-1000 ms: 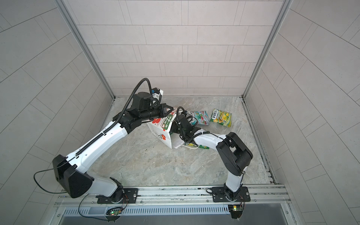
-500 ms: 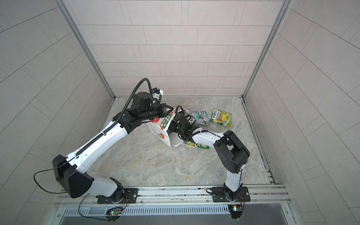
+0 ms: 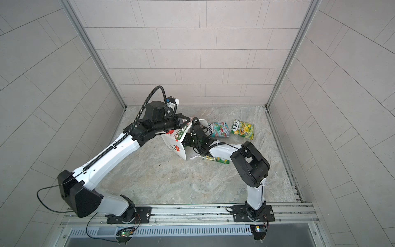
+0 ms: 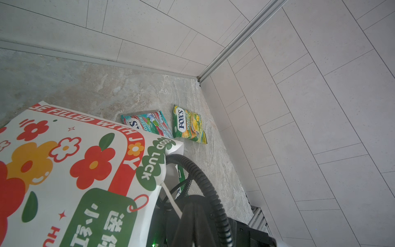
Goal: Take the snacks out of the paper bag
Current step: 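Grasp the orange FOX'S Fruits packet inside the bag with the right gripper, then pull the orange packet out of the bag with the right gripper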
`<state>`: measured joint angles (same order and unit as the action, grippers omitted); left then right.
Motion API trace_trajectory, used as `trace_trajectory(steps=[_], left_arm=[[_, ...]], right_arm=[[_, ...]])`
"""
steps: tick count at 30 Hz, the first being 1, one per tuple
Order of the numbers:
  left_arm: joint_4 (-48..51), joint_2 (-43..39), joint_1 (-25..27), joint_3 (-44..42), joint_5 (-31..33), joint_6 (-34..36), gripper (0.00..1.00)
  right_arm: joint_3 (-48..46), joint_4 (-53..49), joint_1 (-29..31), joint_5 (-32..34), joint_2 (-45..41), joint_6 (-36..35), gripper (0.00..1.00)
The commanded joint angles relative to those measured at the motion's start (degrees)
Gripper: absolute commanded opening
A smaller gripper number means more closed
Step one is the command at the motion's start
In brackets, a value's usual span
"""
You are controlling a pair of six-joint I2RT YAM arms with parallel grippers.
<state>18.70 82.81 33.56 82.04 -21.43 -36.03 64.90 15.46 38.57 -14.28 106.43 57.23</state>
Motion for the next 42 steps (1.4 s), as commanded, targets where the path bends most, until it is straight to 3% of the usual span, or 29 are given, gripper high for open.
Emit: trace_trajectory(steps=[1,3,10,24,42], left_arm=[[-0.41,-1.46,0.20,-0.08,-0.79,0.02,0.00],[-0.40,-1.42,0.24,-0.04,-1.03,0.00,0.00],[0.62,-1.97,0.24,-0.48,0.98,0.69,0.00],[3.36,-2.34,0.19,-0.92,7.06,1.83,0.00],[2.85,-1.89,0.20,-1.53,8.55,1.49,0.00]], right_arm=[[1.45,1.83,0.29,-1.95,1.41,3.95,0.34],[0.86,3.56,0.30,-1.61,1.88,5.77,0.31],[-0.36,6.76,0.30,-2.74,0.76,6.54,0.00],[-2.22,-0.86,0.29,-5.84,-6.96,-1.35,0.00],[-5.55,-14.24,0.28,-6.20,-19.02,-14.33,0.00]])
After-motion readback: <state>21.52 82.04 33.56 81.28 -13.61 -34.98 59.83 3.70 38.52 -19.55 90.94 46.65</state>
